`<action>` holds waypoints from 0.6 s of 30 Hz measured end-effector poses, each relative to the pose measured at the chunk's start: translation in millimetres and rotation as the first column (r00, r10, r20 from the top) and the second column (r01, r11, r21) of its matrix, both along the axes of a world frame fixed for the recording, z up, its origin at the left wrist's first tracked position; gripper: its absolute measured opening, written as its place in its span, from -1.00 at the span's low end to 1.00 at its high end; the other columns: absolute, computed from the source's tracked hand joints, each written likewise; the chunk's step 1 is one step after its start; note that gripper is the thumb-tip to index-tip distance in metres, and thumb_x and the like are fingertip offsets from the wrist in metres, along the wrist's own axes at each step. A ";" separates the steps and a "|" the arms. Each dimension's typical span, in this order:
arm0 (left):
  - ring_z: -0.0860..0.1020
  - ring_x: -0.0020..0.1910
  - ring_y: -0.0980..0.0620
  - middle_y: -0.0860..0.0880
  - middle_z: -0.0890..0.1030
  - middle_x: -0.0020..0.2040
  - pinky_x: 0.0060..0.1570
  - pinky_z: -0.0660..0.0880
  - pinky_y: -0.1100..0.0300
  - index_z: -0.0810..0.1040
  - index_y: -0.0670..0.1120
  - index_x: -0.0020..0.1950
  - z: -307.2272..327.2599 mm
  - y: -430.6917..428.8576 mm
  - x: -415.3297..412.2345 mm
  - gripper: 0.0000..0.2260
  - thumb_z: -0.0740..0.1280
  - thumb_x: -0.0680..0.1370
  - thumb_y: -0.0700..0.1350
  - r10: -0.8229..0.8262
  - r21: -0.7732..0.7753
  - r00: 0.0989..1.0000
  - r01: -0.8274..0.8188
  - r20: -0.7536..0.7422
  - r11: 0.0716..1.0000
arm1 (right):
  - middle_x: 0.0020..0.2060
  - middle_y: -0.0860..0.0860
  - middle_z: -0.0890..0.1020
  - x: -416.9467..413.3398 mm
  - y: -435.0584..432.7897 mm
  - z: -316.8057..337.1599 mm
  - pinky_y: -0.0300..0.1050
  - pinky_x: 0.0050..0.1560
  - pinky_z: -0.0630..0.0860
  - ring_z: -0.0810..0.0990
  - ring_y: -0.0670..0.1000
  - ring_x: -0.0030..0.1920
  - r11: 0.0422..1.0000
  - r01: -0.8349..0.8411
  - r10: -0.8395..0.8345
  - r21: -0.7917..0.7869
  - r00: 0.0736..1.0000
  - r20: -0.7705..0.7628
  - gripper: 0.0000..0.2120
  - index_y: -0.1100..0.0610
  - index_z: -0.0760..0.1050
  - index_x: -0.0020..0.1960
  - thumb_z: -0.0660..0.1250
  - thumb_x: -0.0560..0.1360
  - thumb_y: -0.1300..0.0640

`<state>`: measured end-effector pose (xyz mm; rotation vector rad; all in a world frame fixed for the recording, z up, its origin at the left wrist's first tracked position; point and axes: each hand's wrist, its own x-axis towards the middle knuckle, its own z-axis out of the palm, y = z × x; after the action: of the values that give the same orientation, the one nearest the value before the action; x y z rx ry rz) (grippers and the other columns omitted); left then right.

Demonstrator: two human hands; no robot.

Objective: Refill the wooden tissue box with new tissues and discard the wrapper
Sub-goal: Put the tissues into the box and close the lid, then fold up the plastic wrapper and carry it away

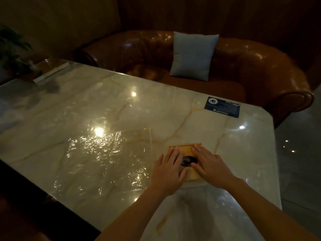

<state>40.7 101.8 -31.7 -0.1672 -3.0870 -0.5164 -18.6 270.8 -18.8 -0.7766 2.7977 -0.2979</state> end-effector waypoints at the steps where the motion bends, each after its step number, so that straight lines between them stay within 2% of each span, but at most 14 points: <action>1: 0.03 0.53 0.01 -0.03 0.14 0.54 0.48 0.01 0.02 0.13 -0.03 0.50 0.8 -0.5 -1.0 -0.46 0.01 0.58 0.19 -0.006 -0.001 1.000 0.006 -0.006 1.000 | 0.53 -0.06 0.01 -1.4 -0.7 2.8 -0.05 0.39 0.17 -0.05 -0.10 0.51 1.000 0.003 -0.004 0.011 1.000 0.020 -0.43 0.03 -0.01 0.50 0.01 0.57 -0.16; 3: 0.19 0.49 0.03 -0.04 0.28 0.49 0.45 0.09 0.07 0.27 -0.04 0.44 6.7 -3.6 -3.1 -0.49 0.06 0.55 0.18 -0.020 -0.003 0.998 0.020 -0.057 1.000 | 0.53 -0.04 0.05 -6.4 -3.9 11.1 0.00 0.39 0.17 0.03 -0.06 0.51 0.999 0.013 -0.016 0.041 0.997 0.077 -0.43 0.04 0.04 0.49 0.06 0.56 -0.15; 5: 0.26 0.44 0.05 -0.03 0.34 0.44 0.44 0.07 0.11 0.31 -0.04 0.39 14.3 -10.0 -5.0 -0.53 0.12 0.55 0.16 -0.025 0.045 0.999 0.026 -0.028 0.999 | 0.49 -0.01 0.20 -12.5 -9.3 22.6 0.04 0.33 0.24 0.21 0.00 0.45 0.992 0.008 -0.020 0.124 0.996 0.092 -0.47 0.04 0.17 0.43 0.11 0.54 -0.15; 7: 0.26 0.43 0.05 -0.03 0.34 0.44 0.44 0.04 0.10 0.29 -0.04 0.41 17.4 -23.6 -4.8 -0.53 0.15 0.55 0.14 -0.005 0.081 1.000 0.006 -0.012 0.997 | 0.31 0.02 0.43 -17.1 -18.9 35.5 0.02 0.17 0.31 0.43 0.04 0.24 0.979 0.018 -0.035 0.205 0.996 0.080 -0.65 0.01 0.35 0.20 0.14 0.51 -0.16; 9: 0.24 0.44 0.07 -0.03 0.31 0.47 0.45 0.01 0.12 0.25 -0.02 0.44 20.3 -43.6 -1.2 -0.51 0.15 0.55 0.13 0.026 0.084 1.000 -0.025 -0.009 0.996 | 0.15 0.03 0.53 -17.7 -34.0 48.0 -0.02 0.06 0.33 0.51 0.06 0.07 0.977 0.039 -0.060 0.208 0.994 0.096 -0.77 0.02 0.38 0.02 0.15 0.51 -0.12; 11: 0.24 0.44 0.07 -0.03 0.30 0.47 0.45 0.01 0.14 0.24 -0.01 0.45 20.6 -67.9 3.6 -0.50 0.14 0.55 0.14 0.065 0.084 0.998 -0.063 -0.023 0.994 | 0.19 0.07 0.53 -15.4 -54.7 55.6 0.01 0.12 0.41 0.53 0.10 0.10 0.987 0.044 -0.060 0.154 0.993 0.100 -0.72 0.08 0.42 0.14 0.15 0.54 -0.05; 14: 0.30 0.40 0.04 -0.02 0.35 0.44 0.42 0.10 0.14 0.28 0.01 0.43 17.7 -107.9 13.1 -0.51 0.18 0.54 0.14 0.155 0.077 0.987 -0.151 -0.043 0.986 | 0.34 0.07 0.44 -6.6 -92.5 57.9 0.03 0.26 0.38 0.47 0.12 0.25 0.998 0.050 -0.054 0.050 0.996 0.075 -0.59 0.08 0.32 0.35 0.15 0.55 -0.04; 18: 0.29 0.41 0.02 -0.02 0.33 0.46 0.42 0.16 0.13 0.28 0.02 0.43 5.9 -160.4 25.2 -0.51 0.20 0.53 0.14 0.238 0.063 0.971 -0.239 0.014 0.969 | 0.36 0.06 0.41 4.1 -144.8 39.5 0.00 0.27 0.36 0.42 0.10 0.30 0.999 -0.043 0.043 0.032 0.999 0.009 -0.53 0.08 0.25 0.39 0.13 0.55 -0.10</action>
<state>65.9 -58.6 -25.8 0.2047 -3.0314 -0.6046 -14.6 126.0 20.7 -0.8251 2.7674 -0.2477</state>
